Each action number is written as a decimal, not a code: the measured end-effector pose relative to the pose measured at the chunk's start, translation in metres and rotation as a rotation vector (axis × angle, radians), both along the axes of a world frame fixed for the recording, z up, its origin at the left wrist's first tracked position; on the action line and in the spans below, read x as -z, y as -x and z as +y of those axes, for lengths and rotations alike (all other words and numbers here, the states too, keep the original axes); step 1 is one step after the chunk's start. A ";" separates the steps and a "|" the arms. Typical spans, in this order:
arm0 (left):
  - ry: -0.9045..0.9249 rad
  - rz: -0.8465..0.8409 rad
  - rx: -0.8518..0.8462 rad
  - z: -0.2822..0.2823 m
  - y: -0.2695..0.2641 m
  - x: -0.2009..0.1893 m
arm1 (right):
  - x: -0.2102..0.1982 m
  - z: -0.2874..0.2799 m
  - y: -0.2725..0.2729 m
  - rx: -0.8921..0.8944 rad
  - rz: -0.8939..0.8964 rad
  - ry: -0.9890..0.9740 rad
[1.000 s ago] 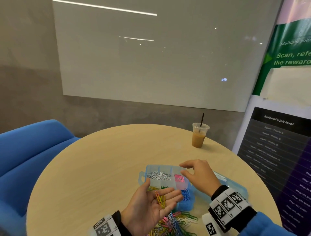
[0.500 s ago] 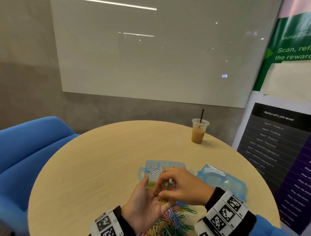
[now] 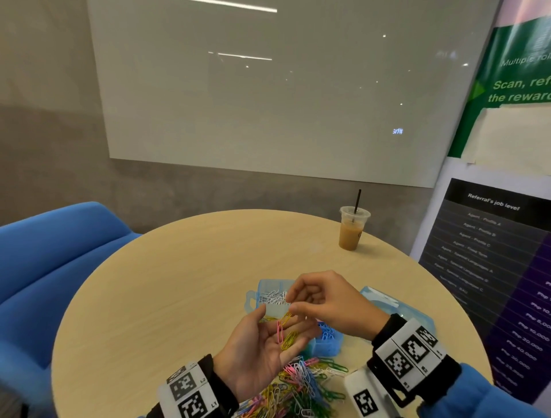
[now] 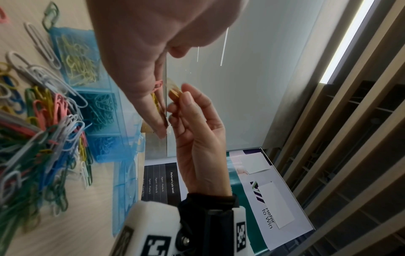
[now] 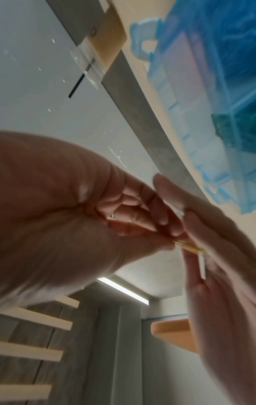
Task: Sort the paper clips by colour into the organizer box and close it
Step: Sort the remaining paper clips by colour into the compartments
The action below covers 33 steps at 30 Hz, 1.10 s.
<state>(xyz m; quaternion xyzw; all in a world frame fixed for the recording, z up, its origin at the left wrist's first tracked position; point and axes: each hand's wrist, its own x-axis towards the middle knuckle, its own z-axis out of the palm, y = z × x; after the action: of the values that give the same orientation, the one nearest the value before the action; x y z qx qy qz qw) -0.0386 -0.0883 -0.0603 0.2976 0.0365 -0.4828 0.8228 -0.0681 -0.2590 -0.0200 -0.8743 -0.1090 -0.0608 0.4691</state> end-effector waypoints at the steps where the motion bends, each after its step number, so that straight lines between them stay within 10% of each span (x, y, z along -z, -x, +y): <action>1: 0.001 0.003 -0.010 0.000 0.000 0.000 | 0.001 0.002 0.001 -0.017 0.015 -0.008; 19: 0.015 0.034 -0.051 -0.001 0.001 -0.003 | 0.005 0.007 -0.011 -0.132 -0.159 0.492; 26: -0.189 -0.275 -0.279 0.000 -0.028 -0.009 | 0.003 -0.039 -0.016 0.450 -0.219 0.310; 33: -0.844 -1.060 0.060 -0.017 -0.027 -0.027 | 0.028 -0.066 -0.026 0.559 0.053 0.445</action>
<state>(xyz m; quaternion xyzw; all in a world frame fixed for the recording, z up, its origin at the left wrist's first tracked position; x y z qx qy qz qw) -0.0112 -0.1051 -0.0332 0.7907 -0.1948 -0.2388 0.5290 -0.0425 -0.3252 -0.0480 -0.9524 0.1359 -0.1389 0.2349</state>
